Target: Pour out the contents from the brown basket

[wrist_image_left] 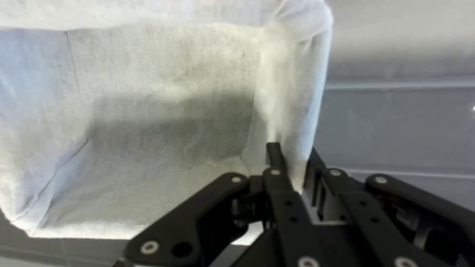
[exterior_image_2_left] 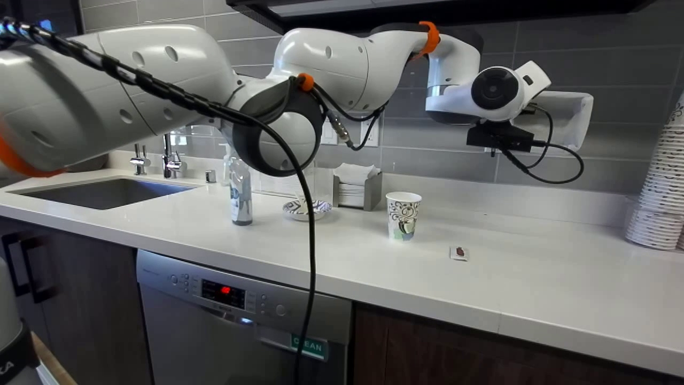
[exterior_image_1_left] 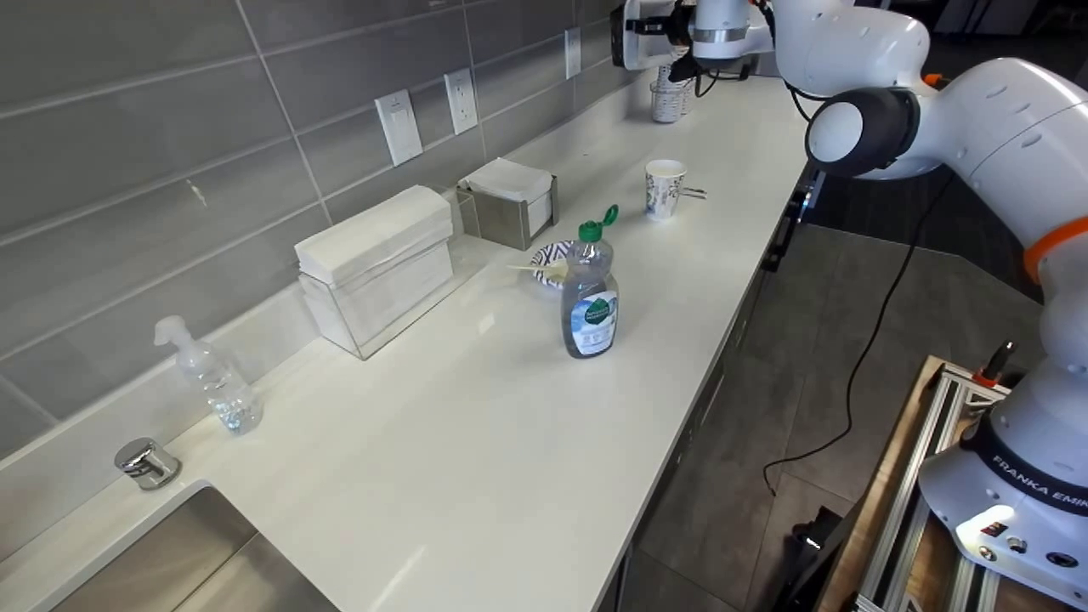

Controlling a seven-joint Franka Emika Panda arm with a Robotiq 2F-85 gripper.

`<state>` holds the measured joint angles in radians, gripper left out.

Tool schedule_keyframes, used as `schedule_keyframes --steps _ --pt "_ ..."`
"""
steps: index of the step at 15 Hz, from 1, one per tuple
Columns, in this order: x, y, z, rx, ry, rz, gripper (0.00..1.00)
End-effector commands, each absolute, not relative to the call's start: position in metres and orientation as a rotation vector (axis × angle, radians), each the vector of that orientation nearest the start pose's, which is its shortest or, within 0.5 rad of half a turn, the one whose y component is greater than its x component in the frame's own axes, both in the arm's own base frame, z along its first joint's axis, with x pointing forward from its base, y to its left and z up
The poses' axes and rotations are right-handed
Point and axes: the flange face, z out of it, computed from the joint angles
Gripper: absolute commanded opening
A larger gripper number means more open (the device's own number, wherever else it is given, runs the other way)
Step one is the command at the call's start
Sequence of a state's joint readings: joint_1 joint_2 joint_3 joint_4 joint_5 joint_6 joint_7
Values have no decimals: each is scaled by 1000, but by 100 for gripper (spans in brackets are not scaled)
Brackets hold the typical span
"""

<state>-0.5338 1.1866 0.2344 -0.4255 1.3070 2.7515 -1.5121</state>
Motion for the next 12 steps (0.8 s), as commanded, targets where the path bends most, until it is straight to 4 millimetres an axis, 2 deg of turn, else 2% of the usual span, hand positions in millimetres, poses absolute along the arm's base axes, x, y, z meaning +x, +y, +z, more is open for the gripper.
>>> schedule_keyframes --steps 1,2,3,7,8,12 --pt "731 -409 443 -2437 87 -2305 4" --pt "729 -406 446 -2482 105 -2337 4" --pt "731 -411 444 -2399 113 -2286 17" --pt "731 -405 445 -2448 114 -2320 17" --pt "731 -406 445 -2450 114 -2321 4" --pt "741 -402 428 -2387 267 -2064 4"
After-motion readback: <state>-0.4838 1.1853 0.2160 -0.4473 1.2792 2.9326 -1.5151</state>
